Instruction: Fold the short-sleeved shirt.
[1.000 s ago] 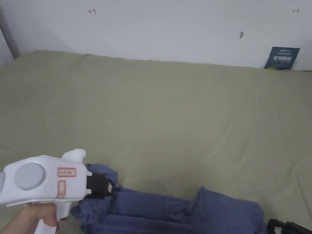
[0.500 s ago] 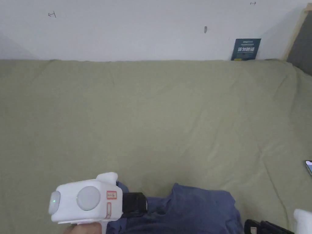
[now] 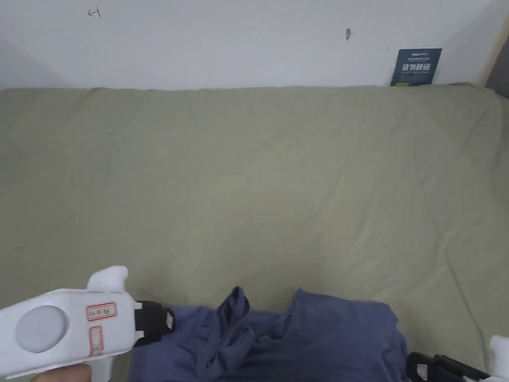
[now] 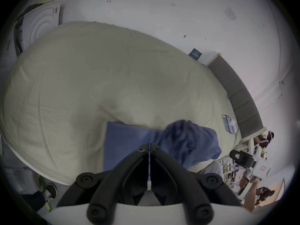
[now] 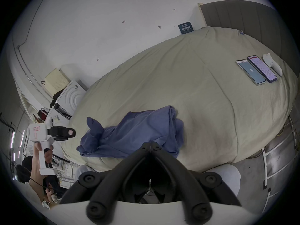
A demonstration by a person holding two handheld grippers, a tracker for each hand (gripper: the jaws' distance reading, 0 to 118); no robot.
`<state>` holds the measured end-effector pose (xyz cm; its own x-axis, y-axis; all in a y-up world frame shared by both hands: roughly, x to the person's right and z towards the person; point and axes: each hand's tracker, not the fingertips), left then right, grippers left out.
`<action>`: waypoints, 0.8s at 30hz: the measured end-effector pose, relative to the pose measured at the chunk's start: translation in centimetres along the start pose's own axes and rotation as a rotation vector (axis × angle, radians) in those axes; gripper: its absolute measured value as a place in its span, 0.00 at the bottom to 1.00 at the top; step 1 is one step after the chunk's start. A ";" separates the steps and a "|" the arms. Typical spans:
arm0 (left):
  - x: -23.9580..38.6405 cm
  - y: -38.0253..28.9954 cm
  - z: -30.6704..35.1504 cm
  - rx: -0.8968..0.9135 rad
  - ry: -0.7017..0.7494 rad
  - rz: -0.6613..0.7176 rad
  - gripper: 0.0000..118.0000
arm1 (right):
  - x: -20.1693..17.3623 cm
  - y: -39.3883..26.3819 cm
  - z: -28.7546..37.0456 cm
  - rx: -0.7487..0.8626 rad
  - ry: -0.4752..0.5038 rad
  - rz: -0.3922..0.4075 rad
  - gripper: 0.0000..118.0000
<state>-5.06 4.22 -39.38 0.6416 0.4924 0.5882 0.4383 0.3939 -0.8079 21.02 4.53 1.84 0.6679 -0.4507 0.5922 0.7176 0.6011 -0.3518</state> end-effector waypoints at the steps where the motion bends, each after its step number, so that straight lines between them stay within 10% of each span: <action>1: 0.2 -0.2 -1.4 -0.014 -0.014 0.008 0.00 | -0.1 0.0 0.1 0.000 0.004 0.003 0.00; 13: 7.0 -3.3 -13.6 -0.104 -0.164 0.035 0.00 | 1.1 -0.6 1.2 0.000 -0.019 -0.027 0.00; 24: 0.8 -0.4 2.8 0.090 -0.049 -0.050 0.00 | -1.0 0.7 -0.7 -0.013 0.016 0.028 0.00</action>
<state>-6.48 6.62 -38.53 0.5876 0.5072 0.6304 0.4091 0.4860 -0.7723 20.96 4.98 0.51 0.6905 -0.4444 0.5707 0.7013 0.6047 -0.3777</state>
